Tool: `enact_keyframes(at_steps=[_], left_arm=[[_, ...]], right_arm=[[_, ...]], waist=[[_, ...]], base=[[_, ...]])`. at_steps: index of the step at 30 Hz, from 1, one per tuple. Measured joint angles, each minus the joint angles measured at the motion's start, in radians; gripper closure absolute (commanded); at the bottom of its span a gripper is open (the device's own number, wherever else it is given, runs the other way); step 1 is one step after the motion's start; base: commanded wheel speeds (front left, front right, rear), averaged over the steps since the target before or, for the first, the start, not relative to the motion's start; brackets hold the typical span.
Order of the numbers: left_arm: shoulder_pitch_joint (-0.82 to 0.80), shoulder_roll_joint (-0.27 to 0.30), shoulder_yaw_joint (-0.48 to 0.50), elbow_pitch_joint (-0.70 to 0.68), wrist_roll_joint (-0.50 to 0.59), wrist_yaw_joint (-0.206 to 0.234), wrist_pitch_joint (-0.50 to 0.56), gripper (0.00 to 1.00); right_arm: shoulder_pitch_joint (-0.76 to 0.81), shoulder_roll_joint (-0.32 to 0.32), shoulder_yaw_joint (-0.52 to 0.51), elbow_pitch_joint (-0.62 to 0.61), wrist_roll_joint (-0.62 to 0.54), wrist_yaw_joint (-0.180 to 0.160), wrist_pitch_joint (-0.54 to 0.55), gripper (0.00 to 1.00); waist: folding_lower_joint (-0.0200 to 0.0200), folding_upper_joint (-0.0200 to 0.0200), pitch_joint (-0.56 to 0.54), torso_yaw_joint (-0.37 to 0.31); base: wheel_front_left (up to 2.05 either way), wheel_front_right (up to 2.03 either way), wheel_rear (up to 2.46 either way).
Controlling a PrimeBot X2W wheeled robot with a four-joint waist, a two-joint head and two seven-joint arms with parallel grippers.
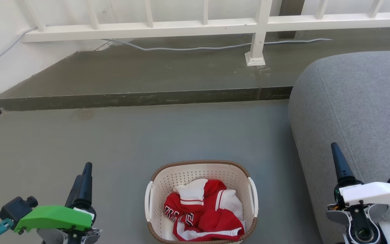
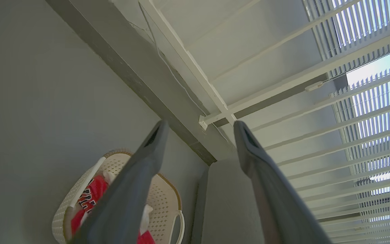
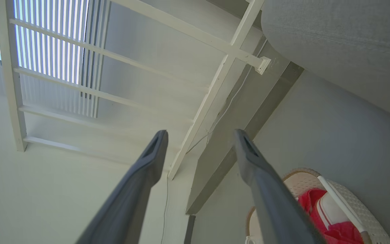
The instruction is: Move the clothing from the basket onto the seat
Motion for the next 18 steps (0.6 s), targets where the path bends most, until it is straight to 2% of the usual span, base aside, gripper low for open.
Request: enact_keyframes(at_steps=[18], left_arm=[[0.002, 0.039, -0.097, -0.048, 0.366, 0.059, -0.060, 0.00]], right_arm=[[0.027, -0.004, 0.071, -0.059, -0.278, -0.045, -0.057, 0.00]], waist=[[0.0000, 0.0000, 0.002, -0.004]], base=[[0.00, 0.00, 0.00]])
